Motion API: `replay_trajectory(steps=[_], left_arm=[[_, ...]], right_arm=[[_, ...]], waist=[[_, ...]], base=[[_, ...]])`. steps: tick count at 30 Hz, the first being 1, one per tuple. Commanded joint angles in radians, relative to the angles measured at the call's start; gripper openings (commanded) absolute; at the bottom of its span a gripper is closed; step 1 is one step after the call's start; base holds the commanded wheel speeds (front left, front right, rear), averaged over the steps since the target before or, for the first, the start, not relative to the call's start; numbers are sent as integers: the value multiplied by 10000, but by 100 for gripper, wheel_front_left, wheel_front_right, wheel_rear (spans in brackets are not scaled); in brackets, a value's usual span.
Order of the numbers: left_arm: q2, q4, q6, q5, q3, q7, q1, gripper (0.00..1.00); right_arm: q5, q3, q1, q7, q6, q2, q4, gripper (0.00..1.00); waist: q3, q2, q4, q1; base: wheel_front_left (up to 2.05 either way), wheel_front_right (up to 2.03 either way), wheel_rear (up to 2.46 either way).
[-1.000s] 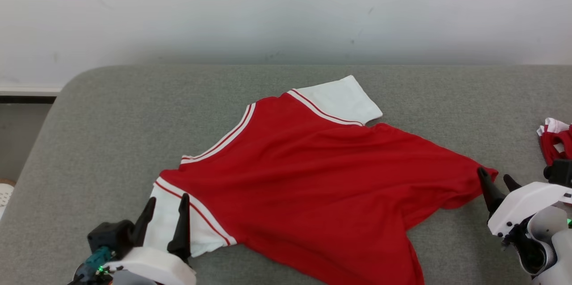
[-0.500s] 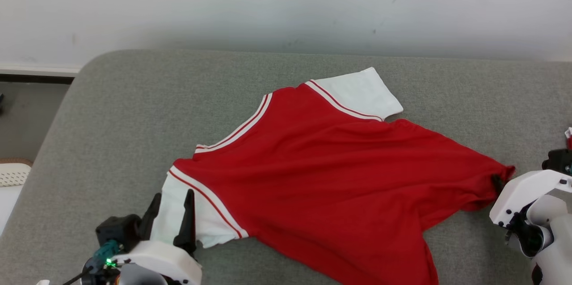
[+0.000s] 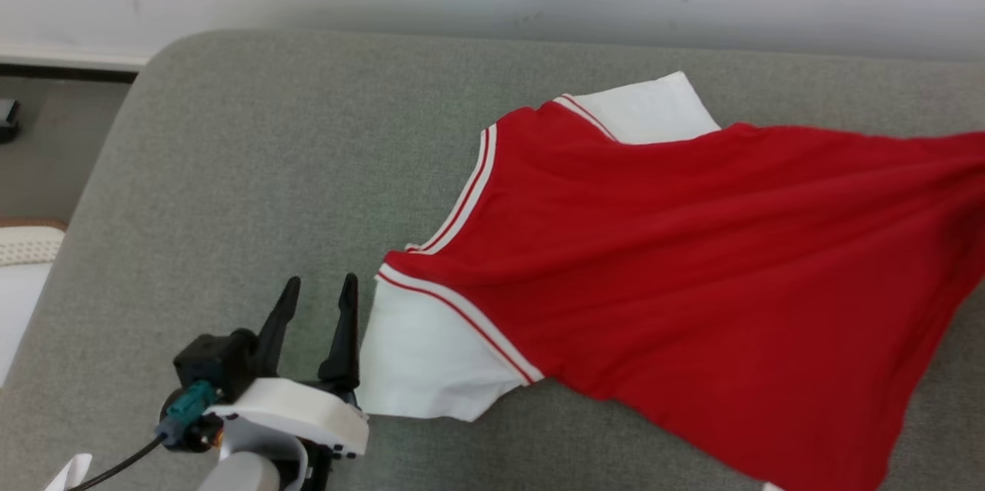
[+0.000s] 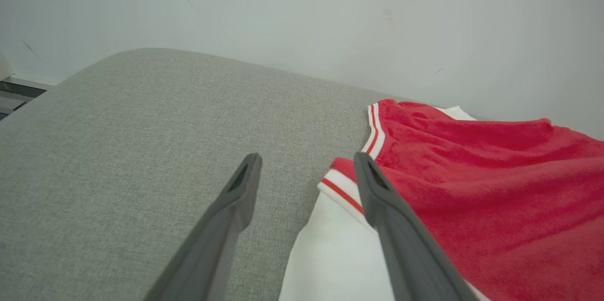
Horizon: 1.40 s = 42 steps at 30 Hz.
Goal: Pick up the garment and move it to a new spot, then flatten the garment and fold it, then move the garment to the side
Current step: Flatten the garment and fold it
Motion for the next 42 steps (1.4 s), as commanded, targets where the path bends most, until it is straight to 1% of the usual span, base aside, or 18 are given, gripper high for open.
replay_trajectory(steps=[1,6,10,14,15,16,17,20,23,25,28,31,34,38,41,42], left_arm=[[-29,-91,-40,227,12,-75,-180,100],[-183,-227,-163,382,-38,-146,-580,100],[-391,-143,-277,519,-87,-199,-856,100],[-506,-5,-400,683,-125,-221,-1046,100],[-525,15,-412,715,-119,-204,-1090,100],[-531,43,-422,763,-105,-208,-1105,100],[-523,65,-434,815,-89,-211,-1101,100],[-521,142,-468,840,-11,-214,-1046,100],[-490,132,-520,884,140,-210,-896,100],[-432,103,-530,892,321,-210,-723,100],[-352,47,-596,973,616,-211,-422,100],[-373,-145,-604,1125,1015,-210,-11,100],[-476,-294,-642,1267,1420,-211,486,100],[-685,-478,-743,1514,1831,-210,1057,100],[-801,-419,-914,1608,2111,-210,1334,100],[-855,-404,-965,1649,2208,-210,1448,100]], right_arm=[[-151,25,-381,13,-22,-266,-31,0],[-620,237,-1511,110,-23,-1175,98,0],[-1035,183,-2256,-228,-23,-1774,456,0],[-1614,40,-2731,-767,-23,-1974,945,0],[-1747,-35,-2823,-877,-23,-1961,1080,5],[-1865,-109,-2875,-974,-23,-1903,1251,43],[-1966,-187,-2906,-1057,-23,-1839,1431,100],[-2186,-301,-2961,-1363,-22,-1578,1801,100],[-2450,-183,-2855,-1914,-22,-1288,1900,100],[-2525,36,-2665,-2358,-22,-887,1871,100],[-2180,406,-2357,-3017,-23,-268,1666,100],[-1617,1028,-1793,-3543,-22,415,1312,100],[-963,1765,-1022,-3933,-22,828,606,100],[-22,2567,453,-4241,-22,819,-866,100],[507,2809,1807,-4460,-22,335,-2379,100],[648,2837,2358,-4517,-22,287,-2893,100]], waist=[[574,-1,316,-1],[1447,-1,800,-1],[1887,-1,1113,-1],[2034,-1,1260,-1],[2028,-1,1261,-1],[1988,-1,1241,-1],[1928,-1,1207,-1],[1649,-1,1012,-1],[1184,-1,697,-1],[763,-1,407,-1],[83,-1,-76,-1],[-594,-1,-588,-1],[-1144,-1,-1062,-1],[-1648,-1,-1518,-1],[-1914,-1,-1673,-1],[-2002,-1,-1717,-1]], base=[[0,0,0],[0,0,0],[0,0,0],[0,0,0],[0,0,0],[0,0,0],[0,0,0],[0,0,0],[0,0,0],[0,0,0],[0,0,0],[0,0,0],[0,0,0],[0,0,0],[0,0,0],[0,0,0]])
